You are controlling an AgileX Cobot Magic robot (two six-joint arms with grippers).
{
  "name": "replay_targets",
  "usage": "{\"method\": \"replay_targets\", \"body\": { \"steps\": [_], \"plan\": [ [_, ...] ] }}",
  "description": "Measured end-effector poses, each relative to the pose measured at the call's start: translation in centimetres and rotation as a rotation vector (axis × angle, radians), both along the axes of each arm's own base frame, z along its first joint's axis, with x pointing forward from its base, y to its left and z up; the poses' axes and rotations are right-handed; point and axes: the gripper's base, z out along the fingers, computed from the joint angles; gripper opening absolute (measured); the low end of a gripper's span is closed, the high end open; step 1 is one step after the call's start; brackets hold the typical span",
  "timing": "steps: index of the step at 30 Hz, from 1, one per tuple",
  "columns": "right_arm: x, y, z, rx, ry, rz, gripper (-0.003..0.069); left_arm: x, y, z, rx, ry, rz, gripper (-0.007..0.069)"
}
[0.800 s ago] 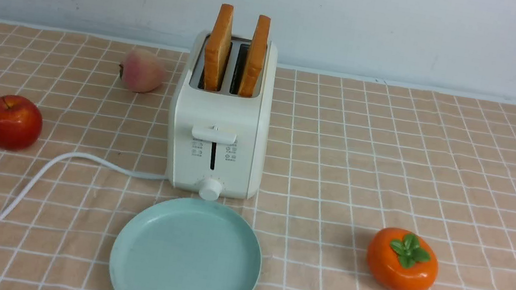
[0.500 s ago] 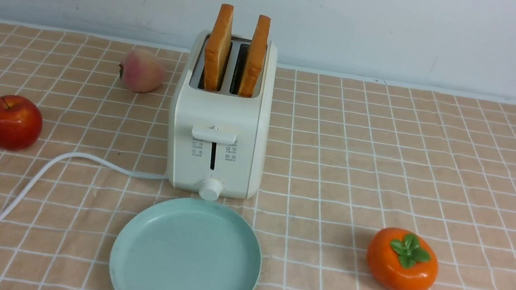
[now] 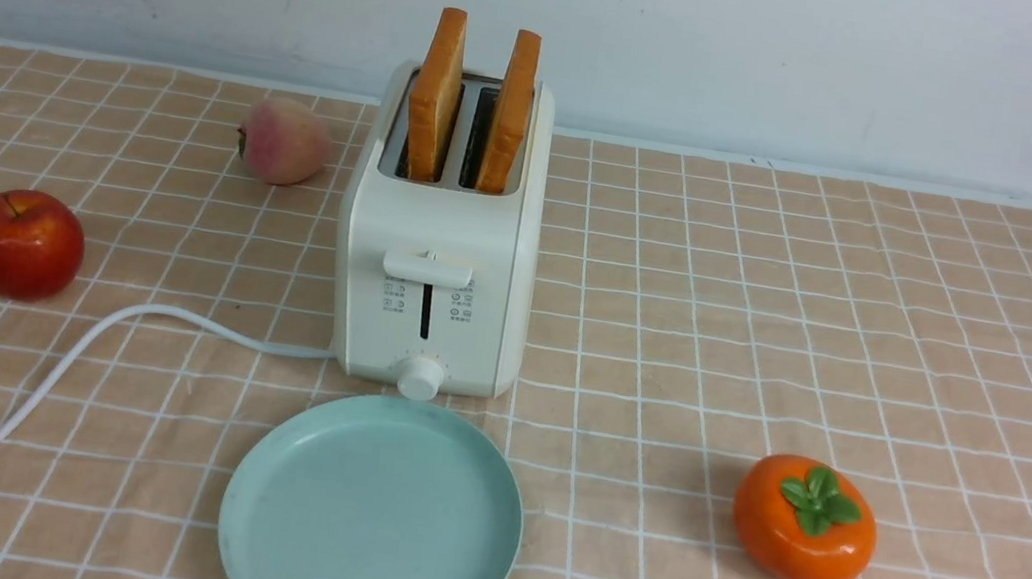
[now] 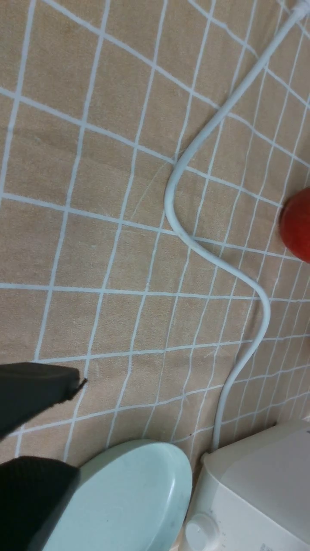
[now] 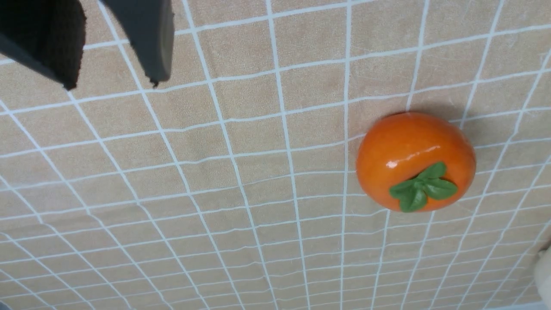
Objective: Take toasted bread from bread machine on light coffee tablecloth place on plate.
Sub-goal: 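Reach for a toast slice standing in the toaster with the left gripper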
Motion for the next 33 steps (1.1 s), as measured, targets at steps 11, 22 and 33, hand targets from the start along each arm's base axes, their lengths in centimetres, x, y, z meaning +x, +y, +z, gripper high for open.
{"method": "replay_targets", "body": {
  "steps": [11, 22, 33],
  "plan": [
    [0.0, 0.0, 0.0, 0.0, 0.0, 0.0, 0.0239, 0.4, -0.2, 2.9, -0.361, -0.299, 0.031, 0.0238],
    [0.5, 0.8, 1.8, 0.533, -0.248, -0.018, 0.0239, 0.3, 0.3, 3.9, -0.726, -0.384, 0.091, 0.0204],
    [0.5, 0.5, 3.1, 0.676, -0.395, -0.026, 0.0239, -0.1, -0.3, 5.7, -0.789, -0.32, 0.037, -0.0014]
  ]
}}
